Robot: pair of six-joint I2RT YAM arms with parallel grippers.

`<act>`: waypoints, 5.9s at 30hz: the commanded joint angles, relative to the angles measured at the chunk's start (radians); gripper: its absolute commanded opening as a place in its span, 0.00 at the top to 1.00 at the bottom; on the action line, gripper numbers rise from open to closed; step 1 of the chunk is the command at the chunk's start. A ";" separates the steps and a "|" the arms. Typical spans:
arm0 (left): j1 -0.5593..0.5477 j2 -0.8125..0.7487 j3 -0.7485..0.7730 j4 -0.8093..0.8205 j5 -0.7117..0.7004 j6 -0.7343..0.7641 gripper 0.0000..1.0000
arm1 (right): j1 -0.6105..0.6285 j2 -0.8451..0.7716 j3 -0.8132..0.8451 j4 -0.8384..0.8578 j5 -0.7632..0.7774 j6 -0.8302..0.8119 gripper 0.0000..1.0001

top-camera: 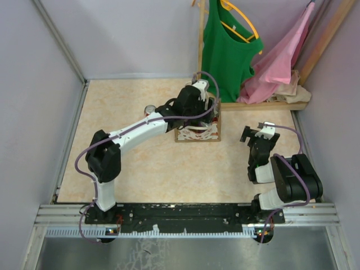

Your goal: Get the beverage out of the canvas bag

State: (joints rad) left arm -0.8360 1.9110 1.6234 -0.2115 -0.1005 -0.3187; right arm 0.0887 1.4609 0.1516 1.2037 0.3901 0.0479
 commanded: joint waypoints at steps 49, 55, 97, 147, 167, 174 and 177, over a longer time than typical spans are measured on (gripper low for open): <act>-0.042 0.229 0.115 -0.161 -0.120 -0.071 0.00 | -0.004 -0.009 0.020 0.046 0.001 -0.003 0.01; -0.041 0.257 0.124 -0.166 -0.121 -0.060 0.07 | -0.005 -0.009 0.020 0.046 0.001 -0.002 0.01; -0.041 0.122 0.486 -0.411 0.067 0.219 1.00 | -0.004 -0.010 0.019 0.045 0.000 -0.002 0.01; 0.615 -0.494 -0.427 -0.032 -0.086 0.107 0.94 | -0.005 -0.010 0.020 0.046 0.001 -0.001 0.01; 0.715 -0.242 -0.399 0.102 0.041 0.101 0.97 | -0.004 -0.009 0.020 0.045 0.001 -0.002 0.01; 0.715 -0.204 -0.380 0.092 0.042 0.101 0.80 | -0.004 -0.008 0.020 0.045 0.001 -0.001 0.01; 0.715 -0.185 -0.374 0.082 0.038 0.101 0.71 | -0.004 -0.008 0.020 0.045 0.001 0.000 0.01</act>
State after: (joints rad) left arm -0.1284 1.7195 1.1954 -0.1978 -0.0750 -0.2092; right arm 0.0887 1.4609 0.1516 1.2037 0.3901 0.0479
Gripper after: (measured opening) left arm 0.725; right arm 0.991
